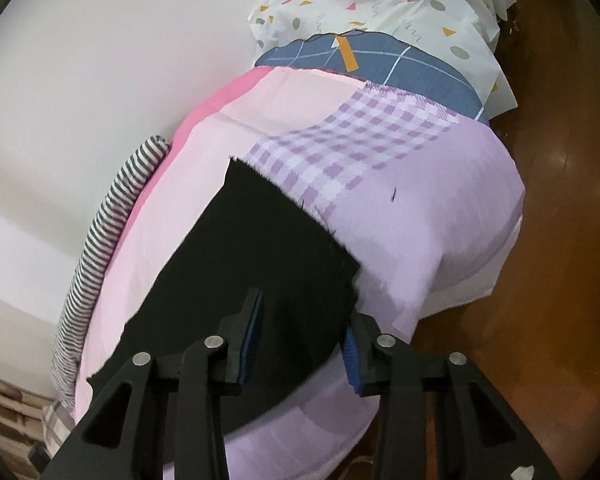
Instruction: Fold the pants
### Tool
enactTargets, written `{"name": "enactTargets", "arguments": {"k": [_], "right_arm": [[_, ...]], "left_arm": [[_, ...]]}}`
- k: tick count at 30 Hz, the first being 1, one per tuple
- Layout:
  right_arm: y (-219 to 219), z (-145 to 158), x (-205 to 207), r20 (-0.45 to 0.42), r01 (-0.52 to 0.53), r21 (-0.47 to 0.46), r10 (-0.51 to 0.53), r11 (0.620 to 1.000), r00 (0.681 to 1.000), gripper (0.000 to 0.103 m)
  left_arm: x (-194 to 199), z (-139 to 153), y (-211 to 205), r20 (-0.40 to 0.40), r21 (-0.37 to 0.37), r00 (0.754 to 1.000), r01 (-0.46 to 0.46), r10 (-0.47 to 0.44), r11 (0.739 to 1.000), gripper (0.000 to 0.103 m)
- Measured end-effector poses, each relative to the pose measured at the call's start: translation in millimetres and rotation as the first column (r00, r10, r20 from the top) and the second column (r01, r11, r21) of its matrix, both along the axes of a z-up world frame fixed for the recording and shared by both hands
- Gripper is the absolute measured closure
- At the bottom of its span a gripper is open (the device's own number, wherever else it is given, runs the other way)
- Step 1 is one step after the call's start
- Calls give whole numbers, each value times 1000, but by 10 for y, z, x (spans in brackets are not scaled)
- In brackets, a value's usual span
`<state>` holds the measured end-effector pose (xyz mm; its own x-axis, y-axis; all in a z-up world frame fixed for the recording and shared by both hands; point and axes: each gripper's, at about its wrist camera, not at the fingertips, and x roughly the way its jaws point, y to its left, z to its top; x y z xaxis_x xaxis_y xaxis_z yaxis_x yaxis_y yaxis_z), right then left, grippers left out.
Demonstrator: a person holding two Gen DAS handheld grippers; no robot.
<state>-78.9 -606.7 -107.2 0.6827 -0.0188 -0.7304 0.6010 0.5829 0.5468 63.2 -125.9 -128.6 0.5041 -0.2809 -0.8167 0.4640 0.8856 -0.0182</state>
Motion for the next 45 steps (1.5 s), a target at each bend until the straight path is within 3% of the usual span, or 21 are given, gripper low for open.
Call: {"name": "enactTargets", "arguments": {"k": [2, 11, 18, 24, 30, 35, 40, 45], "right_arm": [[-61, -32, 11, 6, 8, 23, -9, 1000, 1000, 91], [42, 176, 38, 95, -30, 89, 22, 996, 995, 96], [614, 524, 428, 122, -179, 57, 171, 982, 978, 96], [1319, 677, 921, 144, -334, 54, 324, 941, 935, 96], [2179, 682, 1422, 133, -496, 58, 485, 866, 864, 96], [3011, 584, 1691, 110, -632, 77, 624, 771, 774, 96], [3634, 421, 1788, 63, -724, 84, 721, 685, 690, 95], [3942, 188, 1712, -11, -770, 93, 774, 631, 633, 95]], "left_arm": [[4, -11, -13, -1, 3, 1000, 5, -5, 1000, 46], [98, -170, -22, -55, 10, 998, -10, 10, 1000, 46], [137, -30, 231, -45, -82, 996, -76, 73, 994, 46], [136, 122, 706, -47, -167, 985, -171, 165, 971, 46], [80, 217, 1192, -50, -237, 967, -256, 251, 937, 45], [32, 267, 1526, -48, -277, 952, -305, 303, 911, 45], [-6, 277, 1810, -71, -319, 935, -350, 346, 881, 44], [-51, 281, 1951, -81, -344, 929, -365, 360, 865, 44]]}}
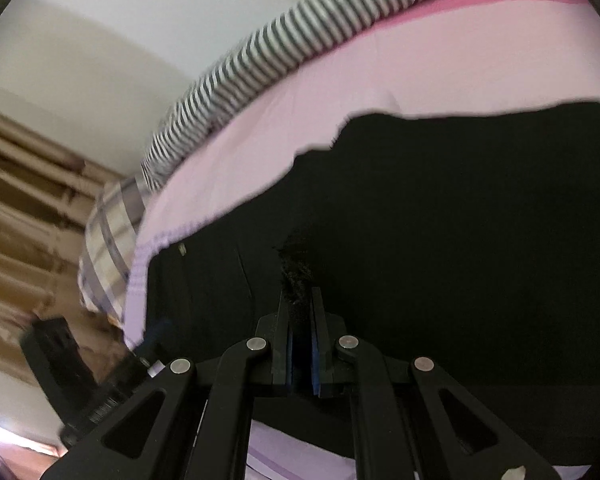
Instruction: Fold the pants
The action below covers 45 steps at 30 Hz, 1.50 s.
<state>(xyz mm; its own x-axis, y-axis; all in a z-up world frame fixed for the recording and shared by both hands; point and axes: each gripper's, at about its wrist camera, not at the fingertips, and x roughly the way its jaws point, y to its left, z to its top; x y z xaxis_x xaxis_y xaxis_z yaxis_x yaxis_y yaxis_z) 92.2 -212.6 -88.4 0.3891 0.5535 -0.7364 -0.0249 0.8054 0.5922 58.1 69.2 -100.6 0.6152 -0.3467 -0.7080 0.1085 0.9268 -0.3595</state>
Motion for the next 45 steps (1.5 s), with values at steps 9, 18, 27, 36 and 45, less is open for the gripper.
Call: {"name": "enactTargets", "arguments": {"k": [9, 18, 27, 36, 45], "right_arm": [[135, -261, -136, -59, -78, -79, 74, 994, 996, 92], [123, -89, -235, -16, -85, -46, 84, 995, 996, 62], [-467, 320, -466, 161, 168, -66, -156, 984, 975, 51], [-641, 372, -419, 180, 232, -5, -227, 973, 957, 51], [-770, 443, -442, 193, 256, 61, -263, 965, 945, 50]], "left_arm": [[34, -12, -64, -25, -63, 998, 54, -56, 997, 44], [99, -69, -207, -100, -179, 984, 129, -149, 975, 44], [201, -236, -418, -238, -370, 936, 160, -260, 915, 43], [332, -472, -555, -363, -455, 894, 75, -261, 887, 43], [391, -586, -645, -393, -467, 884, 47, -255, 883, 43]]}}
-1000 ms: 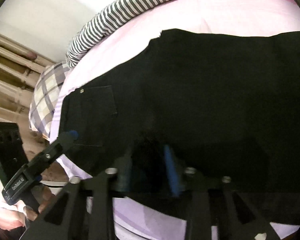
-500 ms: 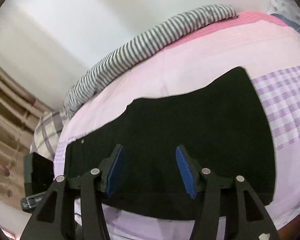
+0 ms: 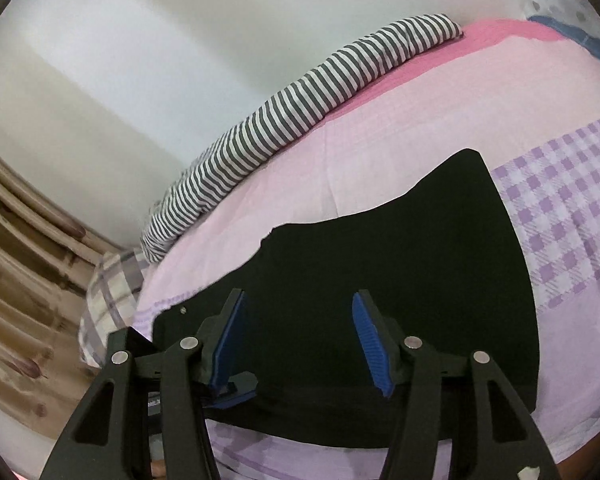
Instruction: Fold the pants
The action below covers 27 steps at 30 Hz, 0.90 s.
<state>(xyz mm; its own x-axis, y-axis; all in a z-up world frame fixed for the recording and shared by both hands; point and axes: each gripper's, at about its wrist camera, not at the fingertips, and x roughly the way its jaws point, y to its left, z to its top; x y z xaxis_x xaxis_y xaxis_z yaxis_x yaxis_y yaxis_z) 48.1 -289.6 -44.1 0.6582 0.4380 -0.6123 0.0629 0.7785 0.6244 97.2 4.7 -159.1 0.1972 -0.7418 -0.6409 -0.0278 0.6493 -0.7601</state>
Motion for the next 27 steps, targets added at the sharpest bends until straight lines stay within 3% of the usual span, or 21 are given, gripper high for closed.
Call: {"name": "enactTargets", "arguments": {"k": [5, 7, 8, 10, 13, 15, 19, 24, 27], "right_arm": [[-69, 26, 13, 11, 21, 25, -21, 999, 1000, 50], [-97, 26, 10, 11, 31, 30, -32, 999, 999, 50], [-107, 22, 8, 9, 36, 34, -36, 999, 999, 50], [-131, 6, 9, 3, 42, 47, -42, 998, 999, 50], [-153, -11, 22, 0, 46, 68, -46, 997, 999, 50], [-153, -17, 41, -5, 45, 65, -45, 997, 999, 50], [-166, -25, 51, -21, 67, 24, -66, 997, 998, 50], [-189, -86, 64, -93, 123, -149, -138, 981, 986, 46], [-252, -147, 81, -126, 139, -151, -158, 979, 979, 47]], "left_arm": [[54, 4, -64, -2, -20, 1000, -6, 6, 1000, 44], [53, -2, -138, 3, -26, 1000, 13, -13, 1000, 53], [38, -15, -171, 1, -27, 1000, 21, -21, 999, 67], [17, -31, -172, 10, -4, 1000, 17, -17, 1000, 77], [20, -79, -124, -12, -26, 1000, -8, 8, 1000, 80], [34, -96, -110, -26, -18, 1000, -16, 16, 1000, 93], [-26, -3, -151, 35, 34, 999, -11, 10, 999, 97], [-190, 231, -127, 131, 54, 991, -17, 10, 998, 98], [-245, 266, -95, 139, 68, 990, -23, 14, 997, 98]]}}
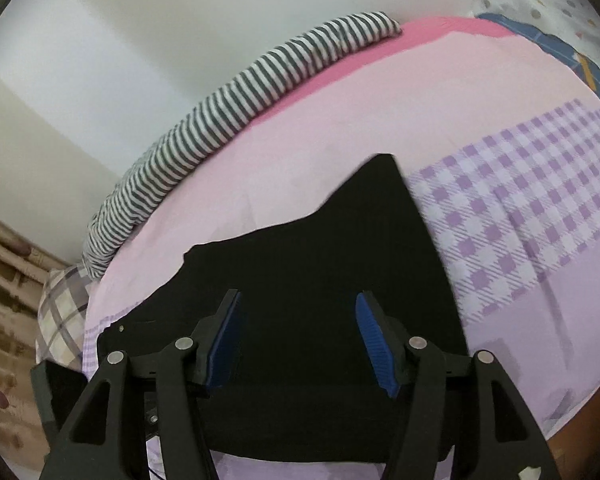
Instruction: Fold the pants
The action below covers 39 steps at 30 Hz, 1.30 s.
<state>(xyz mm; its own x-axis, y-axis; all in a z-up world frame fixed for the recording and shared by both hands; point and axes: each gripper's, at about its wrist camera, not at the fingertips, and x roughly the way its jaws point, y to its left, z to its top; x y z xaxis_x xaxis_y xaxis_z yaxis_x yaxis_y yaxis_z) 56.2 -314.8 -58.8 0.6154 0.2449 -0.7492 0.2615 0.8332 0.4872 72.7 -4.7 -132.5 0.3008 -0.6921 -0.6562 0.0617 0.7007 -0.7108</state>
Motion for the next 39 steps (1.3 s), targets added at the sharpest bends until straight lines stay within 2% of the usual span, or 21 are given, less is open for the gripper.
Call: {"name": "enactTargets", "arguments": {"k": [5, 8, 12, 14, 17, 22, 24, 26, 29, 31, 34, 37, 39], "right_arm": [[-29, -47, 15, -45, 17, -88, -21, 996, 999, 47], [-39, -46, 12, -52, 20, -133, -28, 991, 998, 48], [-67, -87, 29, -81, 16, -164, -29, 986, 996, 48], [-63, -170, 62, -128, 7, -178, -31, 984, 991, 49], [-88, -274, 88, -183, 4, -181, -38, 983, 982, 52], [-169, -381, 81, -228, 22, -154, -57, 988, 972, 54], [-156, -353, 73, -224, 16, -149, -50, 989, 973, 53], [-170, -301, 65, -207, 13, -122, -38, 992, 978, 52], [-234, -207, 125, -170, 5, -91, -20, 996, 985, 52], [-250, -122, 219, -146, -13, -124, -5, 992, 989, 51], [-248, 5, 400, -99, -48, -176, 31, 983, 995, 51], [-268, 7, 654, -104, -71, -219, 49, 973, 993, 53], [-286, -37, 780, -115, -79, -230, 54, 970, 992, 58]], "left_arm": [[26, -241, 74, -103, 6, 994, -40, 41, 999, 98], [-16, -166, 74, -70, 27, 997, -39, 41, 999, 98], [-100, 76, 53, 47, 106, 999, -31, 26, 994, 98], [-53, 20, 9, 35, 146, 999, -14, 9, 989, 98], [18, -195, -23, -42, 189, 999, 7, 1, 982, 97], [28, -143, -91, -17, 241, 999, 32, -29, 970, 93], [25, -103, -67, -8, 237, 1000, 27, -26, 971, 92], [20, -44, -62, 10, 229, 1000, 19, -21, 973, 89], [-2, 120, -48, 88, 292, 996, -4, -23, 956, 86], [1, 231, -24, 155, 325, 988, -31, -21, 945, 85], [68, 352, -14, 215, 316, 976, -50, -21, 948, 85], [229, 417, -83, 256, 304, 966, -47, -34, 952, 83], [370, 419, -178, 265, 315, 963, -35, -52, 948, 83]]}}
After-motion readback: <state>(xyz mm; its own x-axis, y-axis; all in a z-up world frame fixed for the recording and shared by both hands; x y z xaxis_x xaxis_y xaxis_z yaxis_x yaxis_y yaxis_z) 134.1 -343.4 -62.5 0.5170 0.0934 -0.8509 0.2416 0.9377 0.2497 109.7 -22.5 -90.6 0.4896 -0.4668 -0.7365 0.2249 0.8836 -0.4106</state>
